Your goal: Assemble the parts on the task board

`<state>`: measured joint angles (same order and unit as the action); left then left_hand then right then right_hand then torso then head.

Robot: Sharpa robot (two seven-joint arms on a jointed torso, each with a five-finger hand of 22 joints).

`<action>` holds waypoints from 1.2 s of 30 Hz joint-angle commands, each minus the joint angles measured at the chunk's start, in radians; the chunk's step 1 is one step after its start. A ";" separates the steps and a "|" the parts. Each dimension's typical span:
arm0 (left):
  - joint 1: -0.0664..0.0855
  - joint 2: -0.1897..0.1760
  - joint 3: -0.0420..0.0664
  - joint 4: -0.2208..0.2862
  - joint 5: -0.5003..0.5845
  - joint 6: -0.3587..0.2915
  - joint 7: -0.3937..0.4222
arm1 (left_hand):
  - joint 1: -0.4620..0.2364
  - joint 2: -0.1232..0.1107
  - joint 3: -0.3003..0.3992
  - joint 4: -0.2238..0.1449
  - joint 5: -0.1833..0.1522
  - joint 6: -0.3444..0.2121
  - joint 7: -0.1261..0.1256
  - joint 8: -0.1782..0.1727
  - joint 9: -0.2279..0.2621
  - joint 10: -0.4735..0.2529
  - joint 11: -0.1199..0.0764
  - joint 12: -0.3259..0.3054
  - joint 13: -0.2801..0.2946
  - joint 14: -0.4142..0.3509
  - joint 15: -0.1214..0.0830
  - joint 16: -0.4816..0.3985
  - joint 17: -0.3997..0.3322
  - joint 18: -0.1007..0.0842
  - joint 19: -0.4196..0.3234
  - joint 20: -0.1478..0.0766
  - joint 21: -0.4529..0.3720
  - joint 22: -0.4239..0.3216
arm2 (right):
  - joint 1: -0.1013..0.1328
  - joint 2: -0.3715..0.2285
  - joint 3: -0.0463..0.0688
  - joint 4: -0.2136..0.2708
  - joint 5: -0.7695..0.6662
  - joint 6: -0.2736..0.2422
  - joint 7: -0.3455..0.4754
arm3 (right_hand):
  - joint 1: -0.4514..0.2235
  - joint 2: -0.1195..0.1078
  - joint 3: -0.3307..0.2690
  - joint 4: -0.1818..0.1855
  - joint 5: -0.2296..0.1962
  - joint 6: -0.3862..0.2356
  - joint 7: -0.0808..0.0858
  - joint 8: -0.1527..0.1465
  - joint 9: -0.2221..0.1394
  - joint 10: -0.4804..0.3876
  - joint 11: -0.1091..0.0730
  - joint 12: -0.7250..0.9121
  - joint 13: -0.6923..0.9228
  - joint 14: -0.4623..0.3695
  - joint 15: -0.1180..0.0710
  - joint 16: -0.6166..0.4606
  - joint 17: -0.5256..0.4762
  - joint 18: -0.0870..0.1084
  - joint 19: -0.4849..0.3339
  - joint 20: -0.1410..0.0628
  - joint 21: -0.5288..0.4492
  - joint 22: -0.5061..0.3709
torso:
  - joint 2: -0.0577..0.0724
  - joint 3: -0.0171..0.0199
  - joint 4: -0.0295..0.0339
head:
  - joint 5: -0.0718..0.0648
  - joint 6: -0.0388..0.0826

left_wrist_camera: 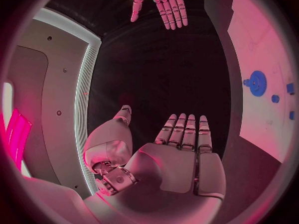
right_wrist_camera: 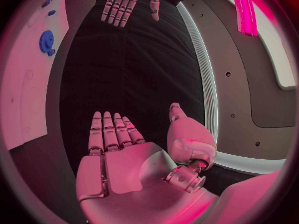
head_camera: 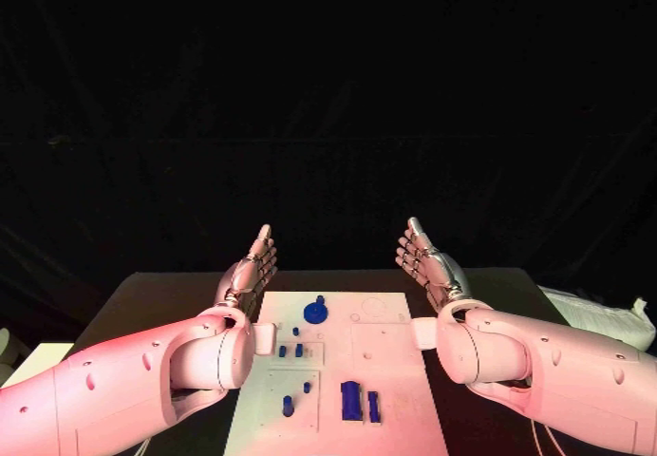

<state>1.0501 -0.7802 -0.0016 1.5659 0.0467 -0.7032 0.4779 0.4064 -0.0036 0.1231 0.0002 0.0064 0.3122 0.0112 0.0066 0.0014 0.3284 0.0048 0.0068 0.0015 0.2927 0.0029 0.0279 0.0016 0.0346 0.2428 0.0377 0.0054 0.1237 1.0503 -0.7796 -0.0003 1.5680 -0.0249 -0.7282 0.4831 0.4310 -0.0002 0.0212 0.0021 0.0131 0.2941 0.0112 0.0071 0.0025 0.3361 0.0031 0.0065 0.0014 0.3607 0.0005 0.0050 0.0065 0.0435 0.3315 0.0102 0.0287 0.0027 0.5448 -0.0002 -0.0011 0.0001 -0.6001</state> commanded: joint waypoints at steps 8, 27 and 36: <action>0.000 0.000 0.002 0.004 -0.047 -0.067 0.042 | -0.199 0.004 -0.123 0.000 -0.006 -0.154 -0.011 -0.007 -0.001 -0.161 -0.005 -0.007 -0.002 -0.144 -0.003 -0.028 -0.002 -0.035 -0.119 -0.038 -0.005 -0.124 | 0.000 0.000 0.000 0.002 0.025 -0.042 0.037 | -0.211 0.000 -0.021 -0.002 -0.013 -0.144 -0.011 -0.007 -0.002 -0.165 -0.003 -0.007 -0.001 -0.177 0.000 -0.005 -0.006 -0.044 -0.162 -0.010 -0.029 -0.003 | -0.001 0.0002 0.0011 | 0.000 0.000; 0.000 0.000 0.002 0.004 -0.047 -0.067 0.042 | -0.308 0.004 -0.123 0.000 -0.006 -0.237 -0.011 -0.007 -0.001 -0.250 -0.005 -0.007 -0.002 -0.293 -0.003 -0.028 -0.002 -0.035 -0.243 -0.038 -0.005 -0.124 | 0.000 0.000 0.000 0.002 0.025 -0.042 0.037 | -0.360 0.000 -0.021 -0.002 -0.013 -0.294 -0.011 -0.007 -0.002 -0.336 -0.003 -0.007 -0.001 -0.361 0.000 -0.005 -0.006 -0.044 -0.332 -0.010 -0.029 -0.003 | -0.001 0.0002 0.0011 | 0.000 0.000; 0.000 0.000 0.002 0.004 -0.047 -0.067 0.042 | -0.406 0.004 -0.123 0.000 -0.006 -0.312 -0.011 -0.007 -0.001 -0.328 -0.005 -0.007 -0.002 -0.293 -0.003 -0.028 -0.002 -0.035 -0.243 -0.038 -0.005 -0.124 | 0.000 0.000 0.000 0.002 0.025 -0.042 0.037 | -0.431 0.000 -0.021 -0.002 -0.013 -0.294 -0.011 -0.007 -0.002 -0.336 -0.003 -0.007 -0.001 -0.361 0.000 -0.005 -0.006 -0.044 -0.332 -0.010 -0.029 -0.003 | -0.001 0.0002 0.0011 | 0.000 0.000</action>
<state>1.0498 -0.7808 -0.0011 1.5678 0.0118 -0.7680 0.5020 0.0077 -0.0001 0.0040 0.0012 0.0066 0.0051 -0.0004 0.0067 0.0017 0.0053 -0.0001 0.0069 0.0015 0.0053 0.0002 0.0067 0.0015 0.0149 0.0034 -0.0002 0.0036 0.0009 1.0503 -0.7803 -0.0001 1.5685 0.0055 -0.7730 0.5053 0.0052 0.0001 0.0056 -0.0014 0.0035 0.0035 -0.0002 0.0033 0.0017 0.0053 -0.0001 0.0066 0.0009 0.0050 -0.0002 0.0040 0.0016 0.0062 0.0046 0.0002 0.0037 0.0009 0.5442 0.0000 0.0000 0.0000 -0.5999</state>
